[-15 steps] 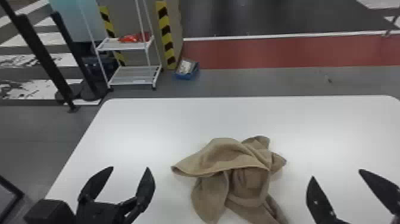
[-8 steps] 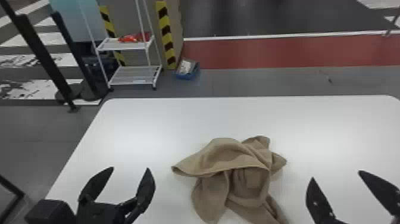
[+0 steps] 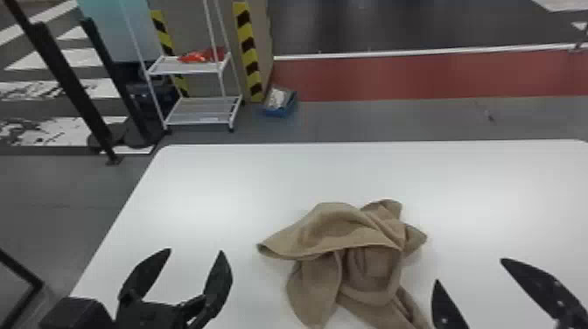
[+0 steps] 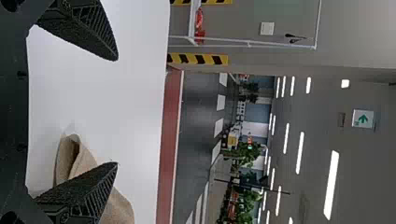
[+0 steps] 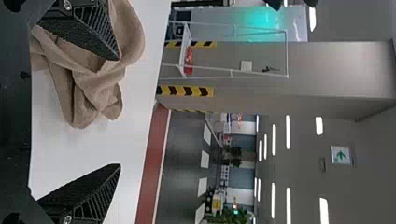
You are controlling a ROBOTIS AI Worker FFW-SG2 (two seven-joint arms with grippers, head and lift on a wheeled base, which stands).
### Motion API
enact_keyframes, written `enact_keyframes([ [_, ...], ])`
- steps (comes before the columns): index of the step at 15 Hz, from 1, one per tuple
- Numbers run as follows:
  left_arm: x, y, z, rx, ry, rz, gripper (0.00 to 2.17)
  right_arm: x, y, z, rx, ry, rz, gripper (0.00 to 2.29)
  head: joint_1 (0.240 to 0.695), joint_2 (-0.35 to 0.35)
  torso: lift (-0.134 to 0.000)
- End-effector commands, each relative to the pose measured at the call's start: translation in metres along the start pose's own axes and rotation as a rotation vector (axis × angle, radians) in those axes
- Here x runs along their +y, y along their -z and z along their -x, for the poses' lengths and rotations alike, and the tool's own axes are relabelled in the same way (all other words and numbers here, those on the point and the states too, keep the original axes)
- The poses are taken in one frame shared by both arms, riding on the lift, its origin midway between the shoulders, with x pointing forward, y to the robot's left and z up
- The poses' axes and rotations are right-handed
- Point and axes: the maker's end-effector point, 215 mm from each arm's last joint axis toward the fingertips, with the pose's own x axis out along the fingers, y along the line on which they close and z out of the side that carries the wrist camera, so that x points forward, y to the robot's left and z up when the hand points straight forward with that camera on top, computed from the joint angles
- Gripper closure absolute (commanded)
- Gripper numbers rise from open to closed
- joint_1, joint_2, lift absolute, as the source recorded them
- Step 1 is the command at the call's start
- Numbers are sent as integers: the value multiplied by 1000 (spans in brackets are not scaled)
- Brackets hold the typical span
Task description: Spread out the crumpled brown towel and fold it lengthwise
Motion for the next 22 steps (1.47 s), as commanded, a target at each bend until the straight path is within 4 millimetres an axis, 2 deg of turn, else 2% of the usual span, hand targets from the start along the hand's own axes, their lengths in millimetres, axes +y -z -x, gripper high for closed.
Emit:
enact_keyframes([
  [1, -1, 2, 1, 5, -1, 0, 83, 12, 20, -1, 88, -74, 49, 60, 695, 179, -125],
  [4, -1, 3, 1, 5, 1, 2, 83, 15, 69, 6, 285, -134, 69, 80, 695, 215, -125],
  [10, 0, 7, 1, 13, 3, 1, 87, 23, 125, 13, 509, -145, 37, 130, 695, 199, -125],
  [13, 3, 9, 2, 18, 3, -3, 87, 31, 137, 7, 532, -158, 43, 151, 695, 204, -125],
  [15, 5, 11, 2, 20, 0, -5, 87, 41, 139, 2, 528, -179, 44, 191, 695, 219, -125],
  [17, 8, 13, 3, 24, -4, -6, 87, 41, 140, -1, 533, -177, 61, 225, 695, 236, -125],
  [19, 10, 12, 3, 23, -8, -5, 87, 44, 148, 0, 563, -181, 80, 373, 695, 247, -125],
  [20, 9, 12, 3, 22, -2, -5, 90, 48, 149, -1, 565, -188, 86, 518, 695, 250, -125],
  [22, 4, 11, 3, 20, 19, -4, 117, 50, 148, -2, 566, -192, 95, 988, 695, 259, -125],
])
